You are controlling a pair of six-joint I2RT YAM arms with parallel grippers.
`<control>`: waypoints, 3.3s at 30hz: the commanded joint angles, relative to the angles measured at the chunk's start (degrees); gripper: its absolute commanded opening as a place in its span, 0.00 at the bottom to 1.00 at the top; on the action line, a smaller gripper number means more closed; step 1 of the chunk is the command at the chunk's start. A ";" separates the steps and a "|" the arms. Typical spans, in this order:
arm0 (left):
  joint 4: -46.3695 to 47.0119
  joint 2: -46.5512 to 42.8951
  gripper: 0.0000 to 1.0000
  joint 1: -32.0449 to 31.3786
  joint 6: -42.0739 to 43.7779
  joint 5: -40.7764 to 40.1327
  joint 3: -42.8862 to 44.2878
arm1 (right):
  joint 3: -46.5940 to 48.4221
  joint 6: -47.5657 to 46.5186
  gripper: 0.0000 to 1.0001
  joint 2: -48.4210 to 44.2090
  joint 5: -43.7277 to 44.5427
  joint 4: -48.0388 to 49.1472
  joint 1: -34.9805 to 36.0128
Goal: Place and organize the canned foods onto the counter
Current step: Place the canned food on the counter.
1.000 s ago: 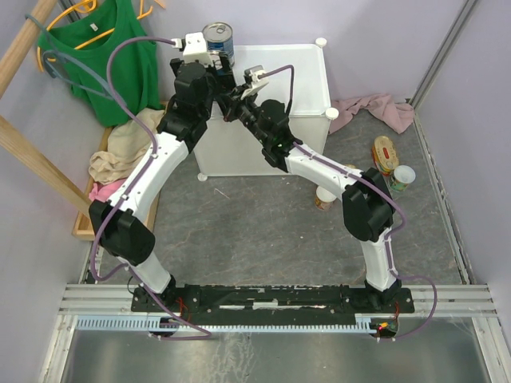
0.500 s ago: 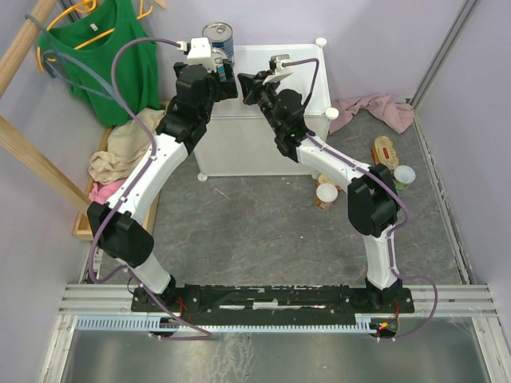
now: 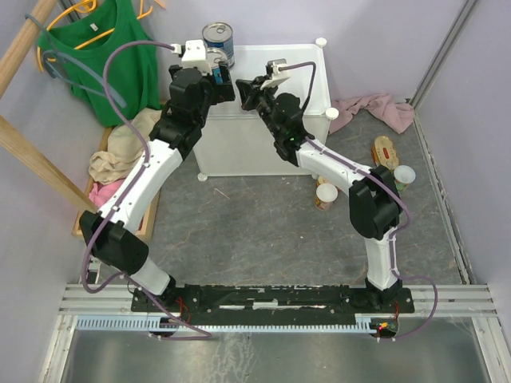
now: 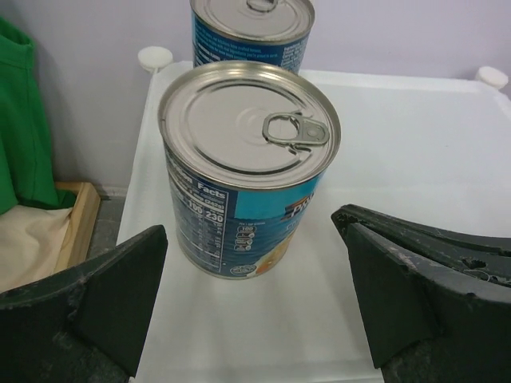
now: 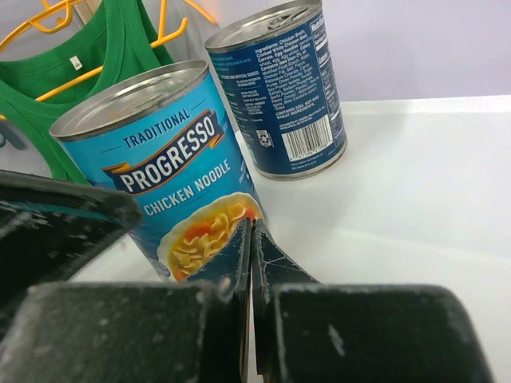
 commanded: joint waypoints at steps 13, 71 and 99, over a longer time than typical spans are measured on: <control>-1.67 -10.69 0.99 -0.10 -6.92 -0.85 0.06 | -3.51 -2.26 0.39 -13.21 0.85 -11.17 0.31; 11.69 -0.89 0.99 -0.10 8.63 -0.82 -1.11 | -35.17 3.14 0.70 -43.15 4.26 -22.45 5.94; 15.66 7.03 0.99 -0.34 7.12 -3.47 1.08 | -34.17 2.46 0.71 -41.58 2.80 -21.64 5.92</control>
